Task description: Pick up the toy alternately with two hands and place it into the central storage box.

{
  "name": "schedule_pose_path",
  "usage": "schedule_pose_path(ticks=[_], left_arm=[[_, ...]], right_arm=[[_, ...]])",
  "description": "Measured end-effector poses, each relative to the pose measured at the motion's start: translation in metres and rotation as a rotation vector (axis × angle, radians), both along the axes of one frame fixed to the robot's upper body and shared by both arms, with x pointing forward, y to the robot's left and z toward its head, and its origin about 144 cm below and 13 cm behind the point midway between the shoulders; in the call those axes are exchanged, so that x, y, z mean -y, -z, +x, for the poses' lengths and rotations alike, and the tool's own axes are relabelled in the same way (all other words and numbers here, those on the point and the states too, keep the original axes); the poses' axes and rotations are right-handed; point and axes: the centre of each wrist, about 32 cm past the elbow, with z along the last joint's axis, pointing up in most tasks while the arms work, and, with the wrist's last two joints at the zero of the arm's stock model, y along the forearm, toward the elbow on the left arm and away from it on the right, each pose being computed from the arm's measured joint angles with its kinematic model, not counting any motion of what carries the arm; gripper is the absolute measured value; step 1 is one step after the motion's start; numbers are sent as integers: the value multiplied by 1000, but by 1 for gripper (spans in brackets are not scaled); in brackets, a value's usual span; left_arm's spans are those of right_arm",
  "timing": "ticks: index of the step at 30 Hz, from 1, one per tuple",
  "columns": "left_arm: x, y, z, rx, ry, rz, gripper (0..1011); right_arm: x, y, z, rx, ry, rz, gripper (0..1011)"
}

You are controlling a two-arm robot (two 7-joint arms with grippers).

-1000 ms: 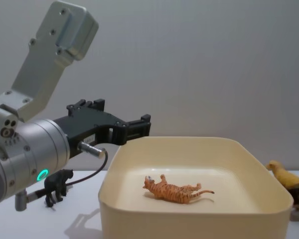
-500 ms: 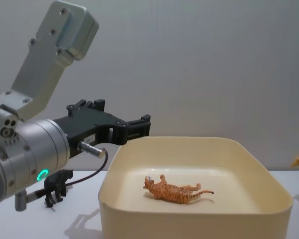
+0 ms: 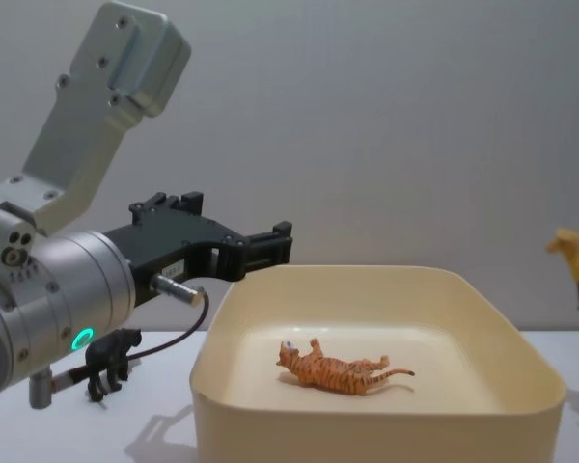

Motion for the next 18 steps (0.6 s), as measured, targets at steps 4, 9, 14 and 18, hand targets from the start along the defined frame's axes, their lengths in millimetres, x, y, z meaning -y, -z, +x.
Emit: schedule_pose_path(ticks=[4, 9, 14, 18], left_arm=[[0, 0, 0, 0, 0, 0, 1001], [0, 0, 0, 0, 0, 0, 1001], [0, 0, 0, 0, 0, 0, 1001], [0, 0, 0, 0, 0, 0, 1001]], right_arm=[[-7, -8, 5, 10, -50, 22, 333], [-21, -16, 17, 6, -112, 55, 333], [-42, -20, 35, -20, -179, 90, 332], [-56, -21, 48, -45, -218, 110, 333]])
